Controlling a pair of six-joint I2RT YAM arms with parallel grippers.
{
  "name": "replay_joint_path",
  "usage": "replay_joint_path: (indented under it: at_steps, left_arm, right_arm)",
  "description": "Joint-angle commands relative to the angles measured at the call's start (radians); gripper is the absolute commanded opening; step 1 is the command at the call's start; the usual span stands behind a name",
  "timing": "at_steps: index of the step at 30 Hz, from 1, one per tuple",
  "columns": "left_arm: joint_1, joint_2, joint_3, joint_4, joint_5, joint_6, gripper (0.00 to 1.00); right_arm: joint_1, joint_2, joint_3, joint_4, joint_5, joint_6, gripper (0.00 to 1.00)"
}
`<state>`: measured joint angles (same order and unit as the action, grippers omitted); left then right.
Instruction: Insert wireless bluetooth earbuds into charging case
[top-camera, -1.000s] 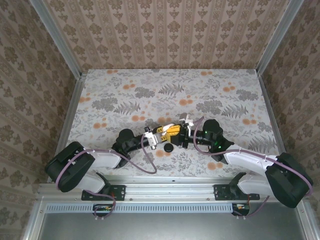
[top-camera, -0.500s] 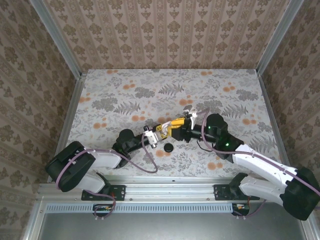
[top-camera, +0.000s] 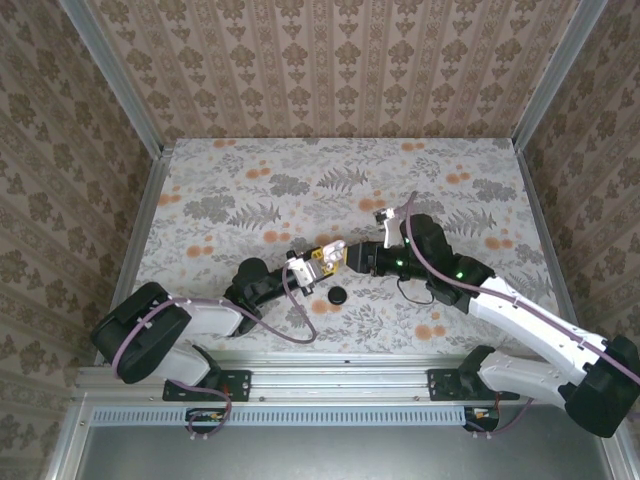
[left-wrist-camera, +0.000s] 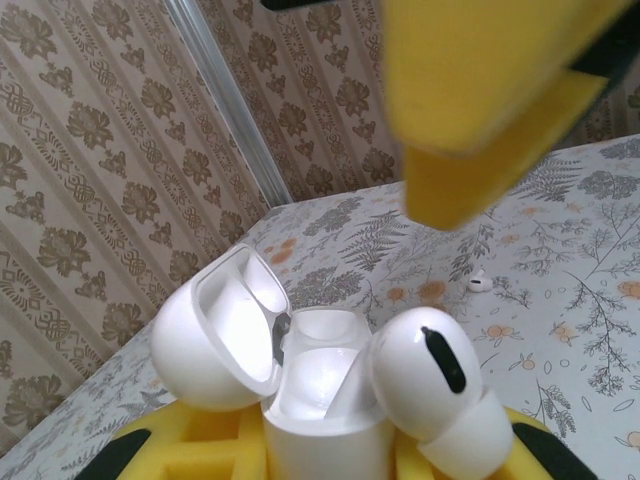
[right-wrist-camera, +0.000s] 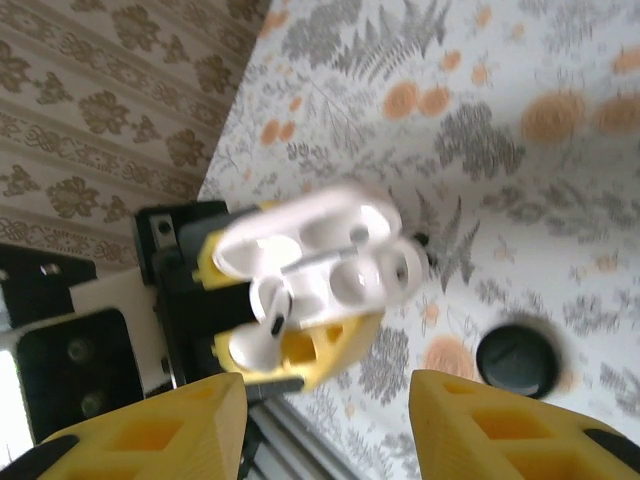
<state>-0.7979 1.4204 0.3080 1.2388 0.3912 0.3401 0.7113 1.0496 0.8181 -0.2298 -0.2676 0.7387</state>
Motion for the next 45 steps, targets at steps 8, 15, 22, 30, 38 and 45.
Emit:
replay_joint_path:
  at_steps: [8,15,22,30,38,45]
  left_arm:
    - [0.005,0.013,0.026,0.043,0.000,-0.051,0.09]
    - [0.004,0.014,0.028,0.040,0.004,-0.058,0.09]
    - [0.004,0.011,0.031,0.040,0.005,-0.064,0.09]
    - [0.003,0.012,0.032,0.042,0.006,-0.070,0.09]
    - [0.003,0.005,0.030,0.041,0.009,-0.067,0.09]
    - [0.002,-0.001,0.028,0.043,0.009,-0.064,0.09]
  right_arm:
    - [0.074,0.002,0.053,-0.103,0.100,-0.035,0.58]
    - [0.089,0.097,0.117,-0.090,0.115,-0.085,0.69]
    - [0.096,0.167,0.155,-0.090,0.108,-0.110,0.71]
    - [0.097,0.180,0.137,-0.086,0.157,-0.103,0.71]
    - [0.093,0.148,0.120,-0.080,0.200,-0.104,0.66]
    - [0.086,0.145,0.118,-0.061,0.196,-0.108,0.63]
